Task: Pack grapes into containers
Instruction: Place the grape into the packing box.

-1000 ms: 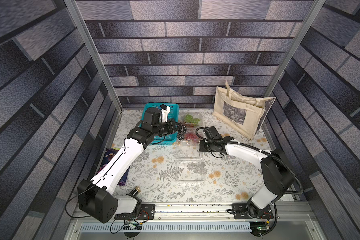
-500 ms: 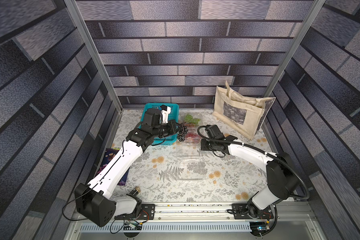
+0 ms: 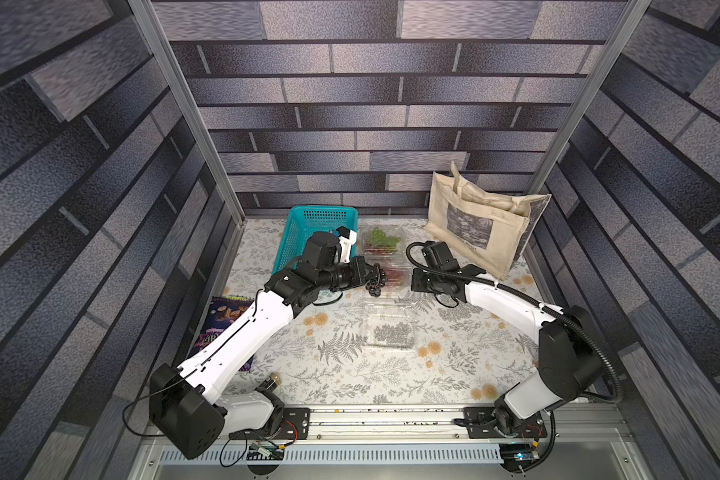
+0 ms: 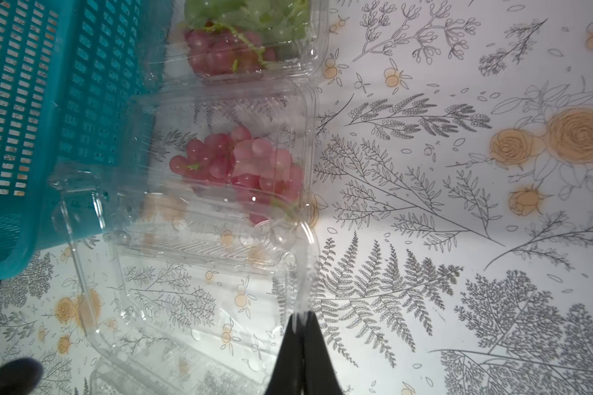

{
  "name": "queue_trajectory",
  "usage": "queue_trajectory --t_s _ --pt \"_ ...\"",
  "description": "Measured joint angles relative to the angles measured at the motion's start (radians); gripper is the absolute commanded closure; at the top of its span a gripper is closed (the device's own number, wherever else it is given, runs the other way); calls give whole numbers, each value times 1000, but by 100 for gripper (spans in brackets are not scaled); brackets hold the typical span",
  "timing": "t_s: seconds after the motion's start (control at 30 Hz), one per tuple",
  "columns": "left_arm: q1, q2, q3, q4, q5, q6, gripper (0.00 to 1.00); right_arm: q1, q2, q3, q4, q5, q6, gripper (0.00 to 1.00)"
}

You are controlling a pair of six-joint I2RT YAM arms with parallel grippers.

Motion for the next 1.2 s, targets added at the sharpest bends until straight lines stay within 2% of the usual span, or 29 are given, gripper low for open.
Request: queue_trajectory --t_s 0.3,0.67,1.0,1.13,1.17,1.2 --pt "-129 0 -65 58 -29 -52 100 -12 31 28 3 -1 -7 100" --pt "-182 66 -193 145 -61 -92 100 -14 43 41 6 -1 -7 100" --pt "-183 160 -205 146 -79 -64 100 -19 45 41 7 -1 -7 100" --pt "-182 182 -205 146 -79 -55 97 -19 45 41 7 -1 -7 100" --pt "-182 186 -205 148 -79 -52 90 -19 45 41 7 -1 -7 100" --pt "-180 188 -205 152 -79 -46 87 -19 45 41 7 -1 -7 100"
